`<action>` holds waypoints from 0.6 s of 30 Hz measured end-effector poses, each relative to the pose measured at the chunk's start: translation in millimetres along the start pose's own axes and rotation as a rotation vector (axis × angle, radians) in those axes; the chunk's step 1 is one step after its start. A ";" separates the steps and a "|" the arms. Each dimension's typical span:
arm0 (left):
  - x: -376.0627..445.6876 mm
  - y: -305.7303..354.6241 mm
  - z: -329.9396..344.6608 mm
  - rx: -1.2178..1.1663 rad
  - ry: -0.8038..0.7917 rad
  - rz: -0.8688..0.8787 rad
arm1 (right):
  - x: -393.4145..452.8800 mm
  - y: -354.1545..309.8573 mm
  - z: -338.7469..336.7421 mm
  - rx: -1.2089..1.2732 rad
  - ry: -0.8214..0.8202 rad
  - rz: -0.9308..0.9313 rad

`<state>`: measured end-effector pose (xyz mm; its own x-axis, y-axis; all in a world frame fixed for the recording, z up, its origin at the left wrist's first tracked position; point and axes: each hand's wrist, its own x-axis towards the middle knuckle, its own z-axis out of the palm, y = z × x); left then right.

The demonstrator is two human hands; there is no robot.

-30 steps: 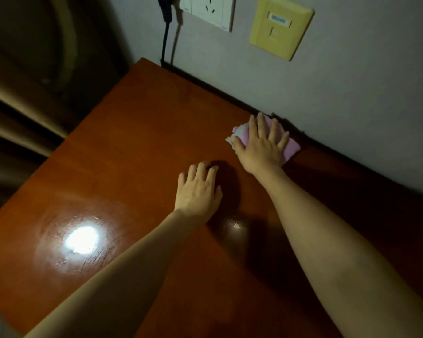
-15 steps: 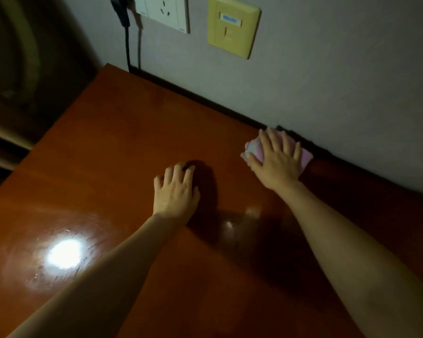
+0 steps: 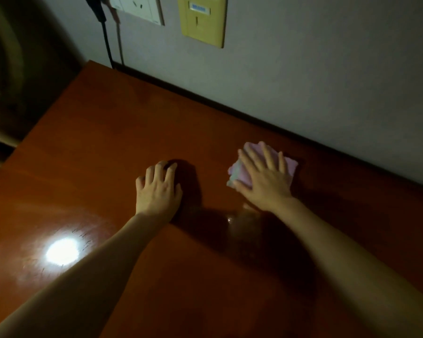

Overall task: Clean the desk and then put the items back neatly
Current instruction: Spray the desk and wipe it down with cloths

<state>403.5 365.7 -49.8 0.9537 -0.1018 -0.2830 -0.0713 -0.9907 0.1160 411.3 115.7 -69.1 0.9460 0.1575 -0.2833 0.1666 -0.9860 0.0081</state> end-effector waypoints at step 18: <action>-57.6 -6.1 15.9 -0.022 0.009 -0.045 | -47.6 -32.4 26.5 -0.037 0.038 -0.168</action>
<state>344.4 376.2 -49.3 0.9584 -0.0564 -0.2797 -0.0220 -0.9919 0.1248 353.5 138.6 -81.2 0.9136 0.3226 -0.2476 0.3327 -0.9430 -0.0014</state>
